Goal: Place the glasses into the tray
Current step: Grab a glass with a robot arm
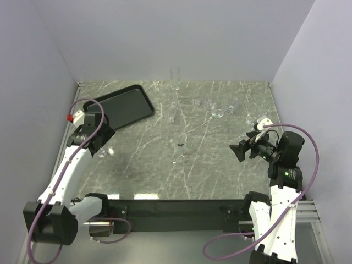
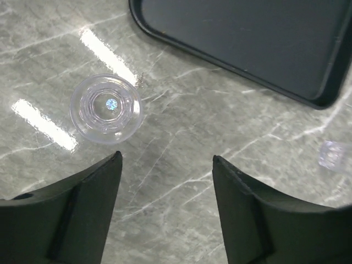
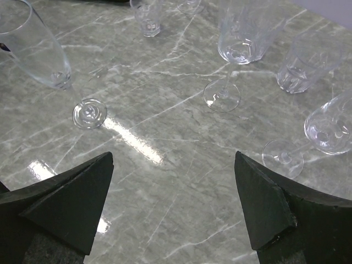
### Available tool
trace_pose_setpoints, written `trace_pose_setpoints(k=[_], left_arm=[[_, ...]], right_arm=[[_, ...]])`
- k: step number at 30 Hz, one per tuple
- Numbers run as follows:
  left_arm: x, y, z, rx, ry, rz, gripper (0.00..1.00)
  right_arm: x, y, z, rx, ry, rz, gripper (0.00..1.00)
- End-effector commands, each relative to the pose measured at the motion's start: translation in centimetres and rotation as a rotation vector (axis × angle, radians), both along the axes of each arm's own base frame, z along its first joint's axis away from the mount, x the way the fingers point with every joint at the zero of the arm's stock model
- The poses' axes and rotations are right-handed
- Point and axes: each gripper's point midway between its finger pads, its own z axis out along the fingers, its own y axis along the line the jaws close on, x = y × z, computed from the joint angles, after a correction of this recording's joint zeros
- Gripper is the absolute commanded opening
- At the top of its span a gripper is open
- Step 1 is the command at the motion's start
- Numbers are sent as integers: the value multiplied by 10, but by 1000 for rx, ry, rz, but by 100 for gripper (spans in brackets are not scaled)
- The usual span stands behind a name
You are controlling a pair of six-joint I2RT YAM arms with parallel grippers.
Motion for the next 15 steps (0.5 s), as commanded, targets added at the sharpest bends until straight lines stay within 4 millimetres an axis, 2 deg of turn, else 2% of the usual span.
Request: trace_pose_setpoints(k=[1, 15], left_arm=[[14, 3, 12, -3, -20, 45, 71], [24, 13, -33, 24, 135, 102, 68]], right_arm=[[0, 1, 2, -9, -24, 15, 97], [0, -1, -2, -13, -12, -2, 97]])
